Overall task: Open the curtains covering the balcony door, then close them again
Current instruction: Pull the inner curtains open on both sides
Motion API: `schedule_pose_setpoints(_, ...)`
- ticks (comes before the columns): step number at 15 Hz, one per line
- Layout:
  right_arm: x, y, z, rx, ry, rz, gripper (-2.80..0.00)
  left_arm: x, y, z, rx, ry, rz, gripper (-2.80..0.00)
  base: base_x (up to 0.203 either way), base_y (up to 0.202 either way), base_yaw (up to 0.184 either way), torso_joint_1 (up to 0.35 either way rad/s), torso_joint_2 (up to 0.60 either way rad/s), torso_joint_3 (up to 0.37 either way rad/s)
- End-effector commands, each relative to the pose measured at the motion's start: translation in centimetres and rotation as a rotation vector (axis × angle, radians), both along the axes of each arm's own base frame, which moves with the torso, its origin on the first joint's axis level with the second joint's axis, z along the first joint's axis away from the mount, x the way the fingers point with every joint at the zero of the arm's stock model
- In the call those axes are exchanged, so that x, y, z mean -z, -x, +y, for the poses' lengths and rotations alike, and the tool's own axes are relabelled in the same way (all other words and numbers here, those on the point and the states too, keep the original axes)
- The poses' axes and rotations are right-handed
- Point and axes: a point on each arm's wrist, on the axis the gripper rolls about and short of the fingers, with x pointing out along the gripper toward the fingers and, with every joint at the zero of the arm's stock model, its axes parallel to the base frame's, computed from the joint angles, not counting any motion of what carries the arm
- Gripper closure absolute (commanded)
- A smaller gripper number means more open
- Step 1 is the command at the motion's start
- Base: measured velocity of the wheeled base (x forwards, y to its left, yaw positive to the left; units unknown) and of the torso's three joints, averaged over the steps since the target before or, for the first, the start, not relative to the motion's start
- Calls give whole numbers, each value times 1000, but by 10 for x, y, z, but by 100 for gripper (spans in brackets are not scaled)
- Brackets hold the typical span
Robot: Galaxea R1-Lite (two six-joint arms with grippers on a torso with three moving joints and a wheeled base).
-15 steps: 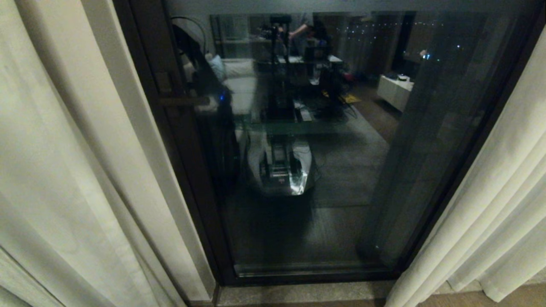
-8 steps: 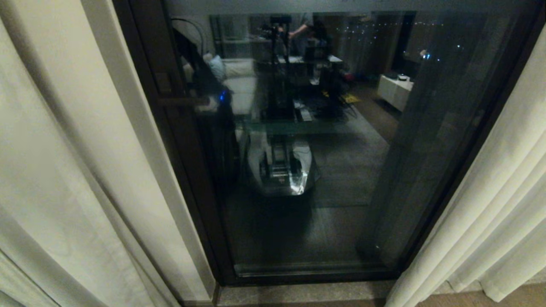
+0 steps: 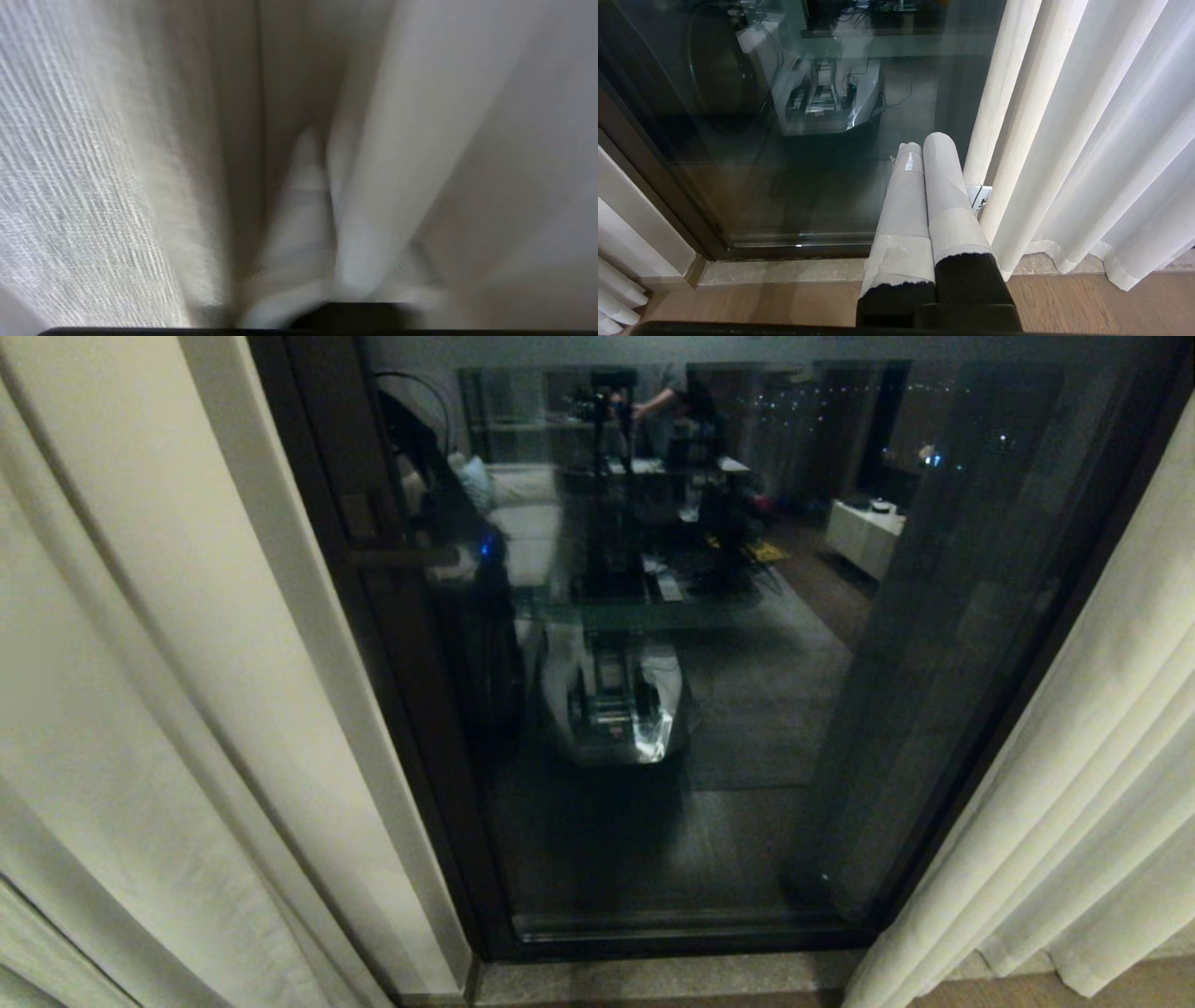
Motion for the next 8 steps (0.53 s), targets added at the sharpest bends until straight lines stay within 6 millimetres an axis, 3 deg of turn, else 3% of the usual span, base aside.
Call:
schedule_pose_setpoints(1, 0, 0, 0, -2, 0, 2, 0, -17, 6, -11, 8, -35, -35, -280, 0, 0, 0, 0, 0, 0)
schedule_pose_setpoints(8, 0, 0, 0, -2, 0, 2, 0, -34, 35, -49, 25, -30, -31, -280, 0, 0, 0, 0, 0, 0)
